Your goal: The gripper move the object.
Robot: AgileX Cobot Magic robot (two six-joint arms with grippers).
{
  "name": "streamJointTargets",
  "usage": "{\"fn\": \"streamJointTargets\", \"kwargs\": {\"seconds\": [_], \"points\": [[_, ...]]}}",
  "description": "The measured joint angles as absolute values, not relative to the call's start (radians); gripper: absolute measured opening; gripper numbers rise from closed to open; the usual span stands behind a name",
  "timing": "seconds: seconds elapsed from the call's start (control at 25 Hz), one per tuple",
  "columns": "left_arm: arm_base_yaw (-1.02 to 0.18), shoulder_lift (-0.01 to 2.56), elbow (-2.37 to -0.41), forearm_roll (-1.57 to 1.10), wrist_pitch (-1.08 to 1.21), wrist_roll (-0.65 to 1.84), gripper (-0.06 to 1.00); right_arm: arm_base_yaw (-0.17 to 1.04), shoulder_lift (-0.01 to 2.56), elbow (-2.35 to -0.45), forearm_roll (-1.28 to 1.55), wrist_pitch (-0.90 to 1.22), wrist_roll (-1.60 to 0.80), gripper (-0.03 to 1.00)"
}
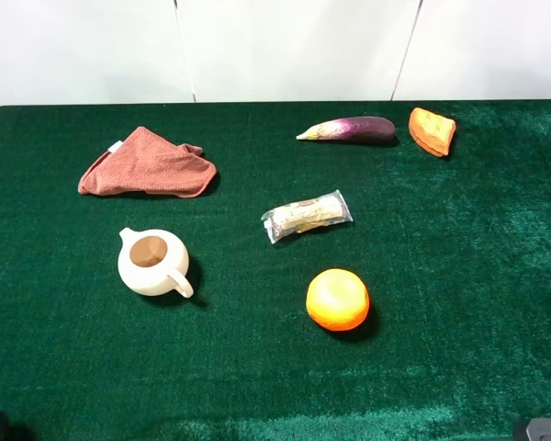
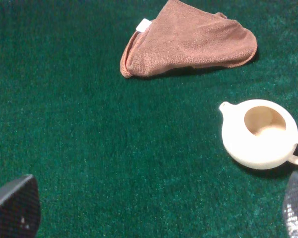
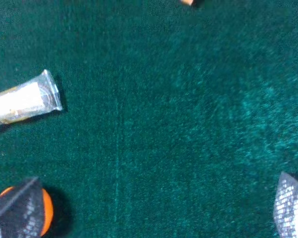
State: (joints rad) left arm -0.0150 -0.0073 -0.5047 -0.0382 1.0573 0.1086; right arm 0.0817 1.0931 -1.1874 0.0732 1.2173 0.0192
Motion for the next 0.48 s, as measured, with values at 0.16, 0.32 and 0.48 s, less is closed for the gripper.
{"fn": "streamJointTargets", "kwargs": {"seconds": [0.16, 0.32, 0.48], "points": [[-0.015, -0.007, -0.505, -0.038, 1.057, 0.109, 0.99, 0.082, 0.979, -1.130, 0.059, 1.217, 0.019, 0.69], [-0.015, -0.007, -0.505, -0.038, 1.057, 0.109, 0.99, 0.082, 0.869, -1.031, 0.058, 1.217, 0.019, 0.69], [-0.015, -0.007, -0.505, -0.038, 1.057, 0.109, 0.99, 0.082, 0.737, -0.906, 0.058, 1.198, 0.019, 0.69]]}}
